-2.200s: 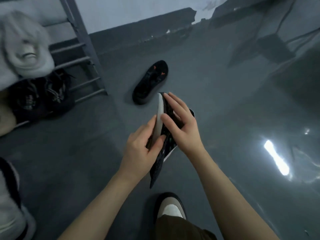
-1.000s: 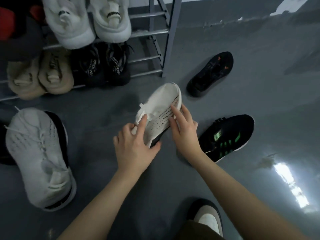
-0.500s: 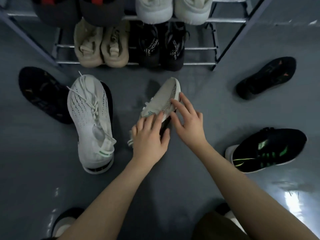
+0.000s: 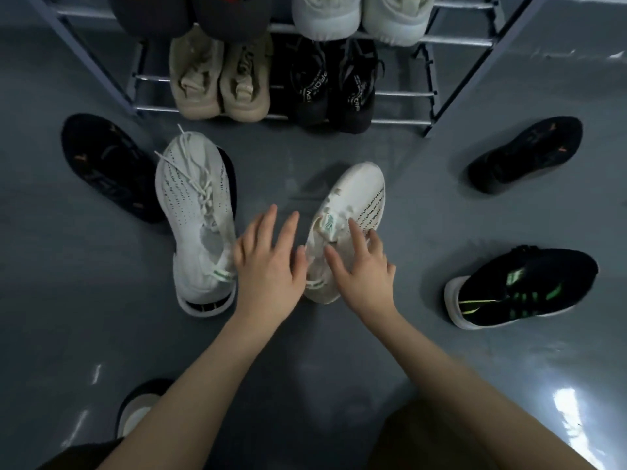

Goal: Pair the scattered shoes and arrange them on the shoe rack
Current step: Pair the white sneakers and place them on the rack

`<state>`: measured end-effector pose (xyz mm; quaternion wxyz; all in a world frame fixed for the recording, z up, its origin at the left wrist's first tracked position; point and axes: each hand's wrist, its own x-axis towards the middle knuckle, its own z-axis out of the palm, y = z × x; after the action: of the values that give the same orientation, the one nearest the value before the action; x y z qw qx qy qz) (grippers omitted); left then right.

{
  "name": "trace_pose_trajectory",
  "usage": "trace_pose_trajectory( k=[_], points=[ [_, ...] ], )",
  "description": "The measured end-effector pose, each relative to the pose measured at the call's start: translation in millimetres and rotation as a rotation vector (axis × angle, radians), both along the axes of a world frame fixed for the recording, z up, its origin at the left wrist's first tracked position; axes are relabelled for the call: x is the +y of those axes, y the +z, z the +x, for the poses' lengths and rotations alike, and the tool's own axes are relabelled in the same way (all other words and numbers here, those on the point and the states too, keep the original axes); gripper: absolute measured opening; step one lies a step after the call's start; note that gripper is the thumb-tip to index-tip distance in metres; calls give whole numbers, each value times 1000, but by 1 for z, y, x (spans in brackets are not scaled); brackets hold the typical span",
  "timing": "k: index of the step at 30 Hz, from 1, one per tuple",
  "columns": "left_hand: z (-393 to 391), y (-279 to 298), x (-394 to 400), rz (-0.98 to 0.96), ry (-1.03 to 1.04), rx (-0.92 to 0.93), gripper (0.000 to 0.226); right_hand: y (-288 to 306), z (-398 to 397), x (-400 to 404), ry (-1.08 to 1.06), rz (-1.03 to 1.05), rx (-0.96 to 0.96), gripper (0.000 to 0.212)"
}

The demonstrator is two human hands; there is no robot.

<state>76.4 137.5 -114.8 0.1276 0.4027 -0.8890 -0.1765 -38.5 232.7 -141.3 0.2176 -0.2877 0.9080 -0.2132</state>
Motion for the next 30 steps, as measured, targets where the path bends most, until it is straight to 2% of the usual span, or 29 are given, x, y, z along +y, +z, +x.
trace_pose_trajectory(
  k=[3, 6, 8, 12, 14, 18, 21, 25, 27, 30],
  points=[
    [22, 7, -4, -62, 51, 4, 50, 0, 25, -16, 24, 112, 48, 90],
    [36, 11, -10, -138, 145, -53, 54, -9, 43, -28, -8, 132, 29, 106],
    [44, 10, -17, -127, 233, -129, 63, -13, 46, -31, -31, 97, 17, 104],
    [64, 5, -29, 16, 311, -273, 83, -16, 40, -26, -3, -32, 88, 84],
    [69, 2, -31, 75, 293, -242, 82, -18, 37, -21, 70, -51, 100, 71],
    [72, -2, -37, 44, 248, -77, 65, -21, 33, -19, 148, -155, 80, 55],
    [73, -2, -42, 45, 272, -52, 66, -18, 29, -17, 123, -225, 48, 55],
    [66, -4, -38, 2, 234, -199, 98, -18, 21, -11, 147, -207, 88, 57],
    [64, -5, -38, -13, 226, -205, 95, -19, 20, -7, 203, -111, 158, 60],
    [67, -4, -42, 6, 240, -94, 80, -19, 23, -2, 258, -2, 180, 71]
  ],
)
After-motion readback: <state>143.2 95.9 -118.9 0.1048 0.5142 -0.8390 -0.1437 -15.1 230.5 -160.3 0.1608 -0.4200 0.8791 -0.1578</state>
